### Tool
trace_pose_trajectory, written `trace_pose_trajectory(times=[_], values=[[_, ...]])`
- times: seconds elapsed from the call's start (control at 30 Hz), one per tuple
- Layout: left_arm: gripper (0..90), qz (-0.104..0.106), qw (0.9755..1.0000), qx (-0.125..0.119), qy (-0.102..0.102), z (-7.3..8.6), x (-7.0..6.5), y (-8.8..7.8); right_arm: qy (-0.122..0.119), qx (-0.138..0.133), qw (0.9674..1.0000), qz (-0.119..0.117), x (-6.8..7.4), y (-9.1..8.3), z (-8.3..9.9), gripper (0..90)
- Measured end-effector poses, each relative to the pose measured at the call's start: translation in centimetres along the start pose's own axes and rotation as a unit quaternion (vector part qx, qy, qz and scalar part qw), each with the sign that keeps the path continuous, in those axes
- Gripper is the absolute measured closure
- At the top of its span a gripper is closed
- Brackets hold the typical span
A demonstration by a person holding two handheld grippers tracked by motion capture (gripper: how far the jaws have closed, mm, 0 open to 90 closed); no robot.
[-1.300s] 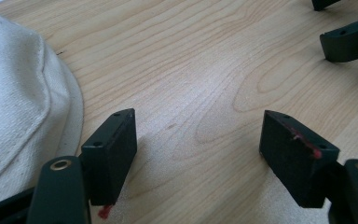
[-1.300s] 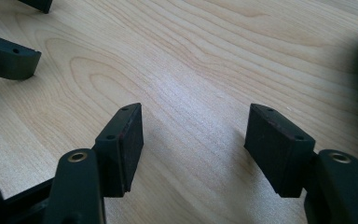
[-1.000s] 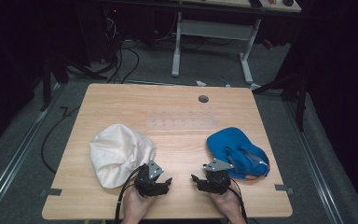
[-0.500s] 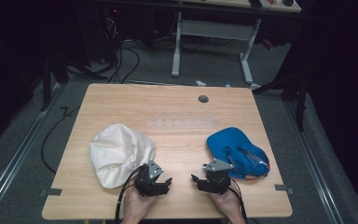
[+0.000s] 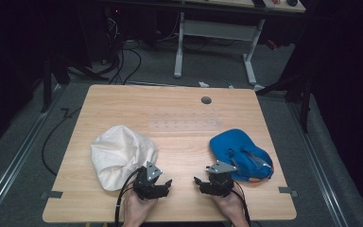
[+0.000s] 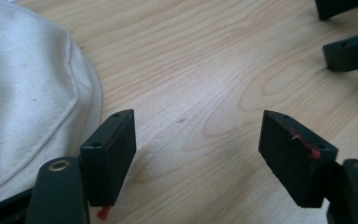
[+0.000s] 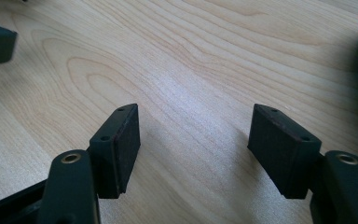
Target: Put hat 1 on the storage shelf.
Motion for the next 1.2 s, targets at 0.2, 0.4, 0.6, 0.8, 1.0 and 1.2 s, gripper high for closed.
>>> trace_pose_trajectory(times=[0.2,0.4,0.6,0.8,1.0,1.2], values=[[25.6,0.004,0.9997,-0.02,-0.011,-1.6,-0.9,-1.6,0.0,-0.001,1.0,0.0,0.0,0.0,0.0,34.0],[20.7,-0.009,0.9987,-0.049,-0.012,-3.8,-1.0,-3.3,0.0,-0.001,1.0,0.0,0.0,0.0,0.0,34.0],[18.0,-0.044,0.9951,-0.086,-0.022,-6.4,0.2,-5.2,0.0,-0.001,1.0,0.0,0.0,0.0,0.0,34.0],[15.4,-0.096,0.9876,-0.11,-0.057,-7.9,3.2,-6.4,0.0,-0.001,1.0,0.0,0.0,0.0,0.0,34.0],[15.0,-0.132,0.9786,-0.121,-0.1,-8.2,6.1,-6.7,0.0,-0.001,1.0,0.0,0.0,0.0,0.0,34.0],[14.7,-0.146,0.9763,-0.109,-0.117,-7.8,7.7,-5.8,0.0,-0.001,1.0,0.0,0.0,0.0,0.0,34.0]])
Point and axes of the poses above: each handheld gripper's, and its own axes: y roughly forward along the jaws, z roughly out of its underside, x roughly to its left, the point moved 4 cm from there along y, roughly forward along the jaws, and after that the axes turned 2 degrees about z, right-handed, at the moved point
